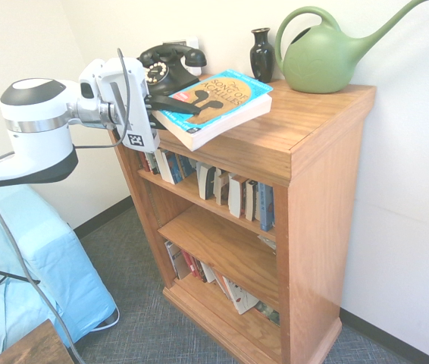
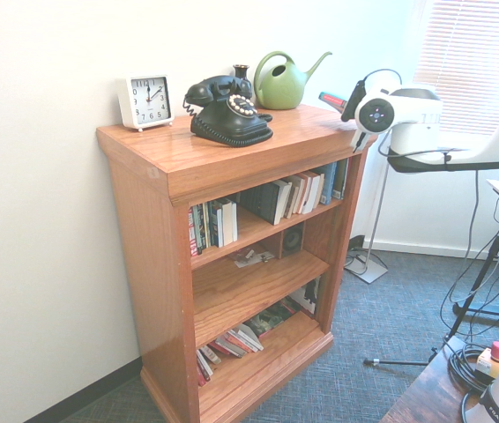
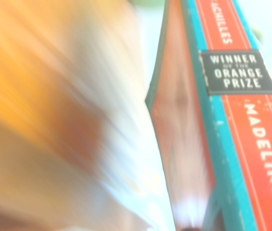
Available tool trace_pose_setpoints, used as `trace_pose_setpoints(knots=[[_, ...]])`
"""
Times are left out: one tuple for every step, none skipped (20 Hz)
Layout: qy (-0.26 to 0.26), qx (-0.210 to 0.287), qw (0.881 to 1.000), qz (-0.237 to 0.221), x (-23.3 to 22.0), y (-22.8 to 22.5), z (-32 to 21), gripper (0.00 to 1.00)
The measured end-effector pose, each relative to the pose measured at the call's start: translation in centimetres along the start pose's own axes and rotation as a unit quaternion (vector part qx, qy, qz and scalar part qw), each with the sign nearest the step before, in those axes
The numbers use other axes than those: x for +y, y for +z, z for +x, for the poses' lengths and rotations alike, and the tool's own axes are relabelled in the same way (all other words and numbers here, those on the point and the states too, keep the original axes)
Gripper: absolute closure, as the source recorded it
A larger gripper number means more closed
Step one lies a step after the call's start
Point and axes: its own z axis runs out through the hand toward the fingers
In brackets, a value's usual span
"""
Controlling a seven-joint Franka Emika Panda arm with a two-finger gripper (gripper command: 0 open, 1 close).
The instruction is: Organize the shelf
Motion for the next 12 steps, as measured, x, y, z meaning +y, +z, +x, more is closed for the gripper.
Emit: trace_pose_setpoints(knots=[[0.005, -0.002, 1.0, -0.003, 1.3, -0.3, -0.4, 1.0], [0.01, -0.005, 1.0, -0.005, 2.3, -0.6, -0.9, 1.0], [0.013, -0.008, 1.0, -0.005, 3.2, -1.0, -1.5, 1.0], [0.017, -0.012, 1.0, -0.004, 3.8, -1.4, -2.0, 1.0], [0.022, -0.016, 1.0, -0.001, 4.3, -1.9, -2.6, 1.0], [0.027, -0.022, 0.999, 0.002, 4.8, -2.4, -3.2, 1.0], [0.031, -0.026, 0.999, 0.005, 5.2, -2.9, -3.8, 1.0], [0.037, -0.031, 0.999, 0.007, 5.6, -3.3, -4.3, 1.0], [0.043, -0.037, 0.998, 0.007, 6.0, -3.7, -4.9, 1.0], [0.05, -0.043, 0.998, 0.007, 6.4, -3.9, -5.4, 1.0], [0.057, -0.049, 0.997, 0.008, 6.8, -4.2, -5.8, 1.0], [0.064, -0.057, 0.996, 0.011, 7.1, -4.5, -6.2, 1.0]])
